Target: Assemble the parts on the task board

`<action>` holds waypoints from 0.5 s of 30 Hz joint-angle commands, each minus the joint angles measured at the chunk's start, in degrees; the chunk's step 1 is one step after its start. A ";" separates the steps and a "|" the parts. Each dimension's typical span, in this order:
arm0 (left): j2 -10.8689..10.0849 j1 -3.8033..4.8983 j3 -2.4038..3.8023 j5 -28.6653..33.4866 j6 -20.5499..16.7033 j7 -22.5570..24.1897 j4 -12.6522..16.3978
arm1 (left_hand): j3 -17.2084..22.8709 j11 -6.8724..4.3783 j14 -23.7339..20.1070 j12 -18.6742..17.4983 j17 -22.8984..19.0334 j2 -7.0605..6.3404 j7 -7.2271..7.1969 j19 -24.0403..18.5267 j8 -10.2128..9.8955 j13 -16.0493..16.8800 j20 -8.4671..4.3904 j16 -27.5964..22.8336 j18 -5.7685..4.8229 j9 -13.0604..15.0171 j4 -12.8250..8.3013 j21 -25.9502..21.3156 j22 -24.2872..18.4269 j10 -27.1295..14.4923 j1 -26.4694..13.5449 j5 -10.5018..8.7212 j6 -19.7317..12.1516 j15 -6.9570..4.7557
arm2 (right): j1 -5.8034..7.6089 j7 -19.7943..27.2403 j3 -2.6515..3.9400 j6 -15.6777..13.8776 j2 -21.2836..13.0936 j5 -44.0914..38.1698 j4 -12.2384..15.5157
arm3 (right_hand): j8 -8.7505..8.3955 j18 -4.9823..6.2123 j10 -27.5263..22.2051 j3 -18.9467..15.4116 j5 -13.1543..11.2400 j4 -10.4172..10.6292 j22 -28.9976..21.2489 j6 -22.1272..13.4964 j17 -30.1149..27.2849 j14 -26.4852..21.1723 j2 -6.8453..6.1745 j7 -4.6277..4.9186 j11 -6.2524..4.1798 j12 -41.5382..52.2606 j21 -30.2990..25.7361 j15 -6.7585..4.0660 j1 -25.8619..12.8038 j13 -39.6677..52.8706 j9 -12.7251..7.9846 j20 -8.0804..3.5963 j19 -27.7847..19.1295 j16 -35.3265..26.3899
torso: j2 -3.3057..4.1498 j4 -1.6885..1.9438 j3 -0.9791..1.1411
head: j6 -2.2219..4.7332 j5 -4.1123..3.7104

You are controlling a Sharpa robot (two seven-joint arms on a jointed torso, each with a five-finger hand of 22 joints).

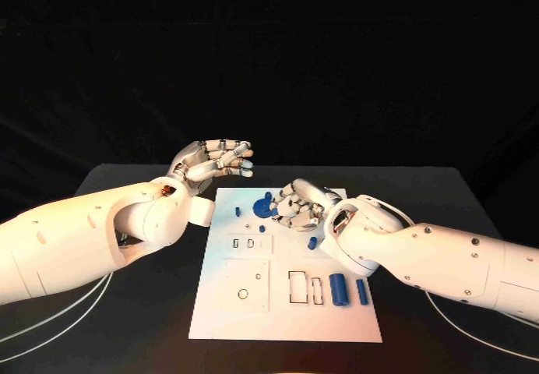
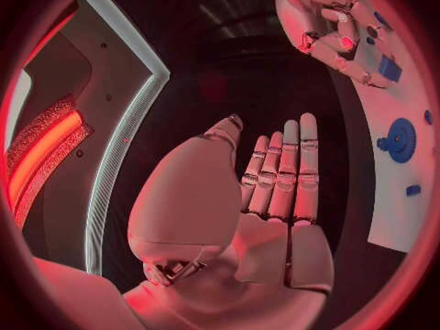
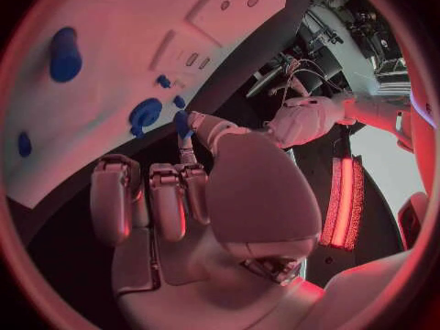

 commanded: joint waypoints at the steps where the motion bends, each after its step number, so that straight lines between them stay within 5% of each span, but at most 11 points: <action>1: 0.12 0.06 0.03 -0.04 0.89 0.40 0.20 | 0.22 0.03 -0.34 -0.22 0.06 -0.20 1.56 -0.43 -0.34 -0.03 -0.15 -0.24 0.68 0.05 0.16 0.20 0.05 -0.38 0.10 -0.38 -0.50 0.07 | -0.84 -5.55 -0.23 1.52 1.28 -2.81 -0.31 | 2.73 -0.56 0.70 0.25 0.24 -0.08 7.80 -0.18 15.09 6.08 0.22 0.05 -0.42 -0.32 -0.27 -0.38 -0.52 8.81 2.46 -0.38 0.58 0.22 | -0.06 0.01 -0.10 | -0.42 0.29; 15: 0.16 0.07 0.04 -0.03 0.77 0.44 0.11 | 0.20 0.03 -0.33 -0.22 0.08 -0.20 1.57 -0.44 -0.34 -0.03 -0.14 -0.26 0.68 0.06 0.18 0.21 0.05 -0.38 0.06 -0.41 -0.50 0.08 | -3.35 -9.50 -0.90 1.31 4.54 -6.62 -0.74 | 3.02 -0.52 0.72 0.14 0.49 0.00 7.66 -0.28 15.09 6.08 -0.12 0.01 -0.44 -0.34 -0.52 -0.41 -1.33 8.80 2.64 -0.40 0.50 0.22 | 0.00 0.06 -0.03 | -1.34 0.98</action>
